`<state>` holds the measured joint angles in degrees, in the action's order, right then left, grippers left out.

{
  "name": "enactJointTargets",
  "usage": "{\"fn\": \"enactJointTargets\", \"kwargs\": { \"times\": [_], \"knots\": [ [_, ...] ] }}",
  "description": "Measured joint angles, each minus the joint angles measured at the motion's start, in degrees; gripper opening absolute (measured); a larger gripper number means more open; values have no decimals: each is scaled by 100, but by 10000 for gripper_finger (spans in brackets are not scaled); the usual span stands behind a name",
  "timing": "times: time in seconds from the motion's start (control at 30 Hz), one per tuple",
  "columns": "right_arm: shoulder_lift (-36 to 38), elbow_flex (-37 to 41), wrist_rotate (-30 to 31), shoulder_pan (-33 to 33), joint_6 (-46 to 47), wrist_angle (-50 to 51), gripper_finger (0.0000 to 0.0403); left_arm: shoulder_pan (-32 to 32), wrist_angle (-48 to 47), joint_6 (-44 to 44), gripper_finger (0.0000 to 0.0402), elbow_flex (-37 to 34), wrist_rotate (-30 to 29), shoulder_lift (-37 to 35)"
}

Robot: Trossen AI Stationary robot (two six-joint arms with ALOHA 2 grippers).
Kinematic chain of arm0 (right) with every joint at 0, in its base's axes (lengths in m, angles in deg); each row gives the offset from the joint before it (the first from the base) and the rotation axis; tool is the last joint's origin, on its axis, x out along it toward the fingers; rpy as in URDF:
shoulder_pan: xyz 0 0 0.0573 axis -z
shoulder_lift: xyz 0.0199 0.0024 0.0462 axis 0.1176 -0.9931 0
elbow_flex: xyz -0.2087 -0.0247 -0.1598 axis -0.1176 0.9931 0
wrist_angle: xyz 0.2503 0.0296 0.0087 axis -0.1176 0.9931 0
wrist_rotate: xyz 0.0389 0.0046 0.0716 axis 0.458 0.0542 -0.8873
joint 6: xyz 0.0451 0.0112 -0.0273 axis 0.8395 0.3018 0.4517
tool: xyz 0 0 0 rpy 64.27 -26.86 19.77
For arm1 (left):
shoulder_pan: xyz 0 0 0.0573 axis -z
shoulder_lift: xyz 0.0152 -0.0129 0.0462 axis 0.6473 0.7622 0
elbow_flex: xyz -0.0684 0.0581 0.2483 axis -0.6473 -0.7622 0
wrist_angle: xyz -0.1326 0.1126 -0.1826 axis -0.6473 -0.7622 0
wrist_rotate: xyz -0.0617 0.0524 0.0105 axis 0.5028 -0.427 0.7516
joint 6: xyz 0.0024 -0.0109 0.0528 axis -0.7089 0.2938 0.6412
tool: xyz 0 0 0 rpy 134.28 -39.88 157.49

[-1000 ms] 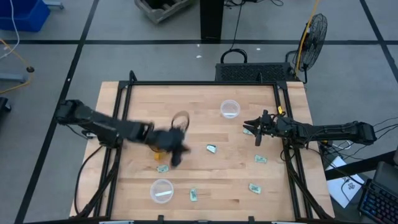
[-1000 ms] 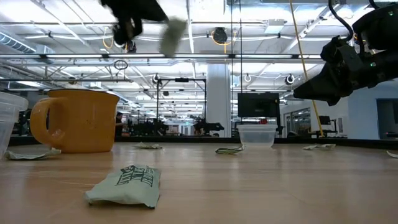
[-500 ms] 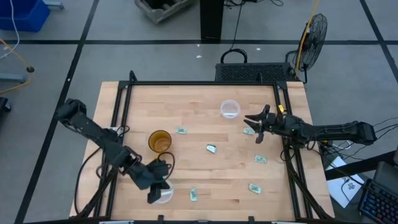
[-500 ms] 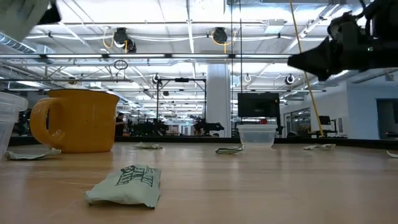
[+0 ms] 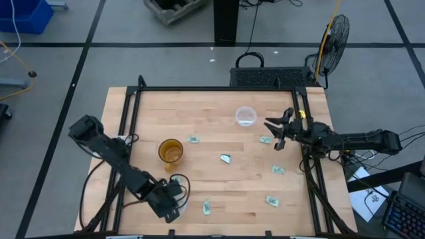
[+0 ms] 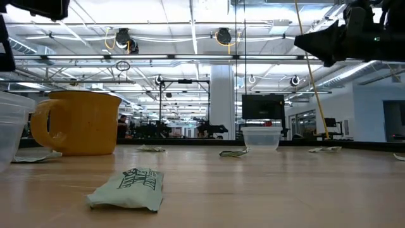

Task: Pick and place items into bin
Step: Put the green stevia packet into the bottom transparent bin, then put the green stevia packet into the top transparent bin

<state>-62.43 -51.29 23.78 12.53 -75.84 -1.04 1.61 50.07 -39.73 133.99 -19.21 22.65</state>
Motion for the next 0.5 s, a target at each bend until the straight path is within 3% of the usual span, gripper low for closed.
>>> {"fn": "enactJointTargets", "kwargs": {
  "times": [0.27, 0.5],
  "knots": [
    [-2, 0, -10, 0, 107, 133, 89, -150, -52, -446, 58, 3, 45, -6],
    [-1, -8, -24, 0, 153, 945, 89, -631, 67, 461, 76, 7, 442, -288]
  ]
}}
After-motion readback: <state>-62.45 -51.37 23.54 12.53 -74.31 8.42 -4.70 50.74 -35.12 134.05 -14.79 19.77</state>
